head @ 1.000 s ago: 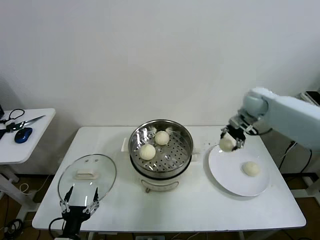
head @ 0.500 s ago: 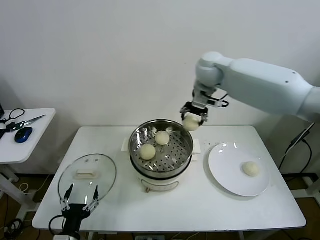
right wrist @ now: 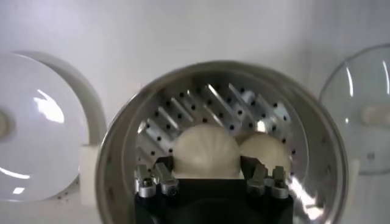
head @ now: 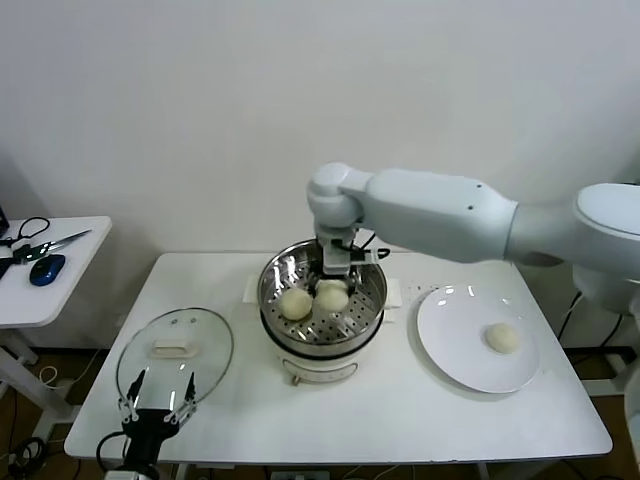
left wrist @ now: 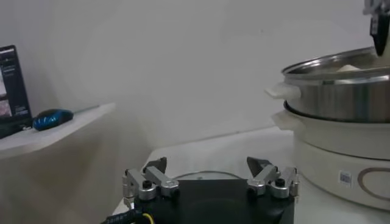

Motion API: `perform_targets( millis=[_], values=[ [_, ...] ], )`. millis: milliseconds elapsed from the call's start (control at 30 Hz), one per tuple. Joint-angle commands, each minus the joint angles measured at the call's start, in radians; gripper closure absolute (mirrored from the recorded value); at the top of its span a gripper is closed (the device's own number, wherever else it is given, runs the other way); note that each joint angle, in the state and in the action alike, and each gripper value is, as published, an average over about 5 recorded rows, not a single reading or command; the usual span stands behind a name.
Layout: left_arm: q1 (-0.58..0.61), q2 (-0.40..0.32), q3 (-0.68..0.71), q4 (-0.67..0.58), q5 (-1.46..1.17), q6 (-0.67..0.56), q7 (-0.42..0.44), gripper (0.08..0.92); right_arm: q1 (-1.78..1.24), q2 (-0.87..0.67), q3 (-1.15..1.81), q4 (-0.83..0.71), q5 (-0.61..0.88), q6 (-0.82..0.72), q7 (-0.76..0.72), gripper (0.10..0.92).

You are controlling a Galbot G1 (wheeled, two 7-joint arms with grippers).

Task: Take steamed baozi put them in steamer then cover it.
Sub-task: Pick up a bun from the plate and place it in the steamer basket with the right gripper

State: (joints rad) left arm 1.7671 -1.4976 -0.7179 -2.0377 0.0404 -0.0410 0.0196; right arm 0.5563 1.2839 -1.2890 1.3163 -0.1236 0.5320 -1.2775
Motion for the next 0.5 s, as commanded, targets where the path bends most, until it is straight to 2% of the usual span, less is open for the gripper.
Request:
perform_targets(
  millis=[33,367,500],
  values=[
    [-0.006,0.000,0.002,0.012,-0.004,0.002,-0.003,0.177,-0.080,0.039,-0.012,0.051,-0.027,0.006,-0.009,0.313],
    [-0.017,0.000,0.007,0.024,-0.002,0.002,-0.003,0.177,-0.090,0.032,-0.006,0.039,-0.061,0.007,-0.007,0.304],
    [-0.016,0.003,0.006,0.026,-0.002,0.002,-0.003,0.177,-0.092,0.029,0.017,0.037,-0.092,0.019,-0.013,0.245]
  ],
)
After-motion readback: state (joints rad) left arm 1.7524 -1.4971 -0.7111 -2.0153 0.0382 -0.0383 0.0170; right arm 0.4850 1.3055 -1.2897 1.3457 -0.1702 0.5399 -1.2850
